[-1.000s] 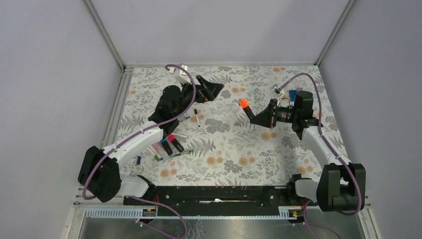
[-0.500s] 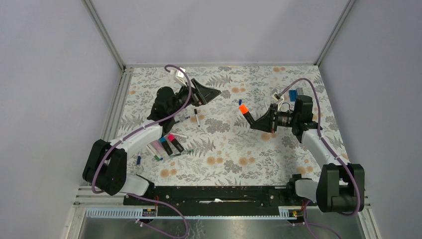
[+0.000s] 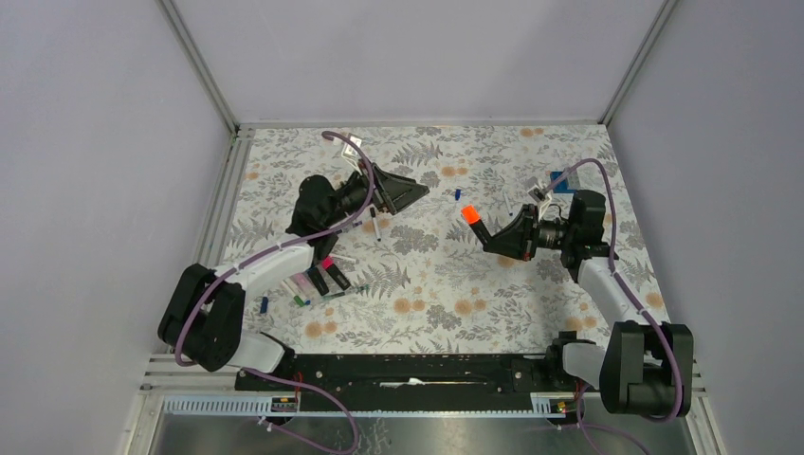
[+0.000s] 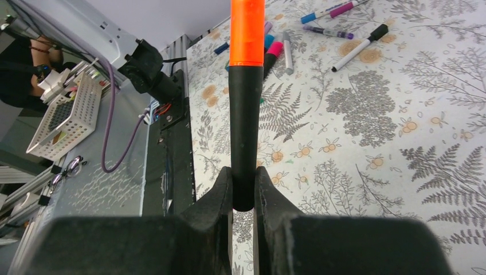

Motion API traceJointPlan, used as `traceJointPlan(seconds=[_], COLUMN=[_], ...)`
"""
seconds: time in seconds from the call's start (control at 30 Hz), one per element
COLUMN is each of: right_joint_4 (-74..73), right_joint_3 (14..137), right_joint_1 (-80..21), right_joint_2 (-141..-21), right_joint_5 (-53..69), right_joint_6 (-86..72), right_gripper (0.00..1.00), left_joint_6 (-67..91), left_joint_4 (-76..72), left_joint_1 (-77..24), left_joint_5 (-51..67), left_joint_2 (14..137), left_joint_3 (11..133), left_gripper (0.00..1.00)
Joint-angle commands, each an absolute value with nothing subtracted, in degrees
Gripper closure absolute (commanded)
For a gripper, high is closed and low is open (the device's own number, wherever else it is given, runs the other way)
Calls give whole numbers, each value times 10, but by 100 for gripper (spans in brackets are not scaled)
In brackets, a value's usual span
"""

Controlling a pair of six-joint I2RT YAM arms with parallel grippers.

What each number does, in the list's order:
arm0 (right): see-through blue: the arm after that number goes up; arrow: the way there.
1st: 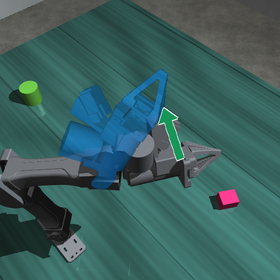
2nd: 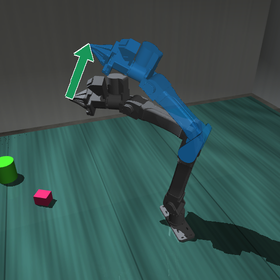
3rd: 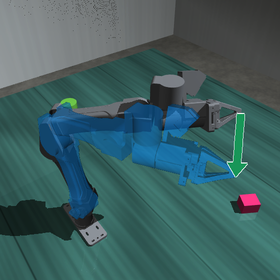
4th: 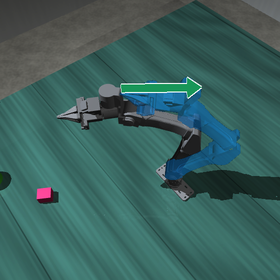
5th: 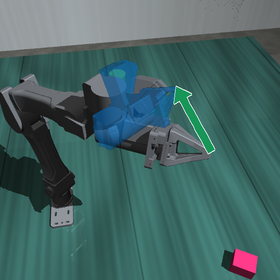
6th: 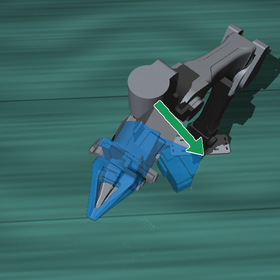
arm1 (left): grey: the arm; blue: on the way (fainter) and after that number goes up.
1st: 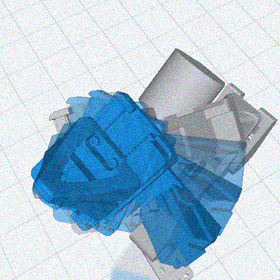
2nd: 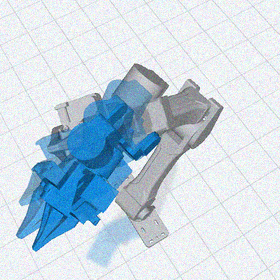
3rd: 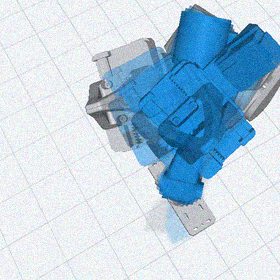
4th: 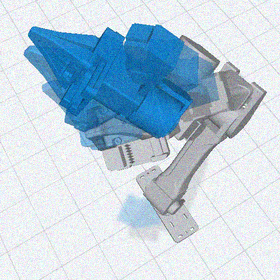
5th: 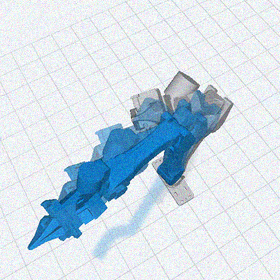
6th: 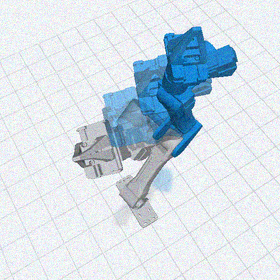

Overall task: Open the pen caps
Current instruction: Open the pen cap from the pen.

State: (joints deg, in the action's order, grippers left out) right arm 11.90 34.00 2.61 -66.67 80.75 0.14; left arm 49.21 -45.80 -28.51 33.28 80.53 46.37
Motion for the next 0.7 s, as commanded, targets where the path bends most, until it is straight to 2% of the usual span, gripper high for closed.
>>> traceJointPlan(seconds=[0.0,0.17,0.67], right_joint_4=[169,171,178], right_joint_3=[326,324,321], right_joint_1=[31,33,32], right_joint_2=[-647,-642,-667], right_joint_5=[863,861,880], right_joint_6=[4,4,-18], right_gripper=[95,100,100], left_joint_6=[504,487,499], left_joint_4=[-559,-549,-670], left_joint_1=[-297,-322,-399], left_joint_5=[360,352,286], left_joint_2=[811,818,938], left_joint_3=[443,442,466], left_gripper=[1,1,1])
